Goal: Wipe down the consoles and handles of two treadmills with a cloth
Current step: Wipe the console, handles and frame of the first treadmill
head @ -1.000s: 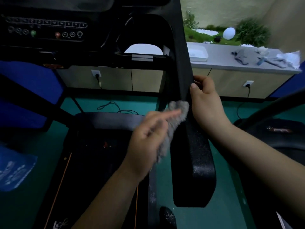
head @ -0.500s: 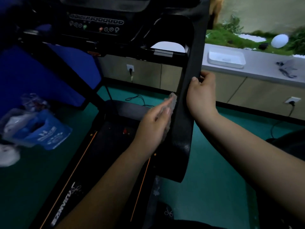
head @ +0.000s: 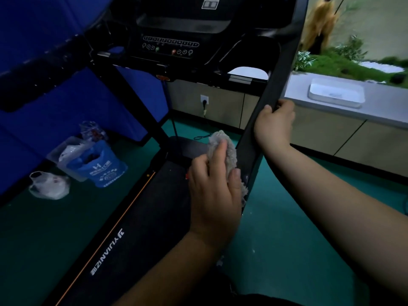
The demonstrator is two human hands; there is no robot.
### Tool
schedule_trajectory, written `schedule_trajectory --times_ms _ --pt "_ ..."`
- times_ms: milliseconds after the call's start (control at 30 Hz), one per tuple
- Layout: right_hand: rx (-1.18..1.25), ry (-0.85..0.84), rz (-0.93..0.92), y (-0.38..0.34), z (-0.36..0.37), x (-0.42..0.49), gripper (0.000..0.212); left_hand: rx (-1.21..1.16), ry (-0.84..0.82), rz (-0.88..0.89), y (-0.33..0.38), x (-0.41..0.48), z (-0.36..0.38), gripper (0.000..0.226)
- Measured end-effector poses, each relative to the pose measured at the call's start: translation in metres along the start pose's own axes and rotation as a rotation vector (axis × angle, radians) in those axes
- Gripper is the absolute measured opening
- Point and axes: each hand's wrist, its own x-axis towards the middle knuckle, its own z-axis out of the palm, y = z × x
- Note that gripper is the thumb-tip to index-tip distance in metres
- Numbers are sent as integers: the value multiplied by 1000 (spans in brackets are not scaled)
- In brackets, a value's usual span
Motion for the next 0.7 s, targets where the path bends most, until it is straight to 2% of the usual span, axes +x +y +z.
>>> schedule_trajectory --times_ms 67,133,233,333,400,500,633,700 --pt "-21 -4 3 0 -1 0 39 -6 136 0 -9 -9 12 50" --pt "-47 -10 3 -1 -1 -2 39 -67 202 -52 -16 -21 19 51" --pt "-77 -18 3 -4 -2 -3 39 -146 220 -172 -33 -44 29 54" --pt "-107 -38 -2 -7 -4 -5 39 -305 189 -347 -42 -69 30 41" --pt "-120 -44 0 -8 -5 -6 40 -354 254 -403 -35 -75 28 40" --pt "-127 -51 5 -11 -5 -8 39 -367 435 -268 -9 -62 23 44" --pt "-124 -62 0 -12 -6 -8 39 -190 434 -229 -2 -37 31 47" --pt "-123 -61 -5 -9 -6 -7 38 -209 472 -202 -15 -37 40 46"
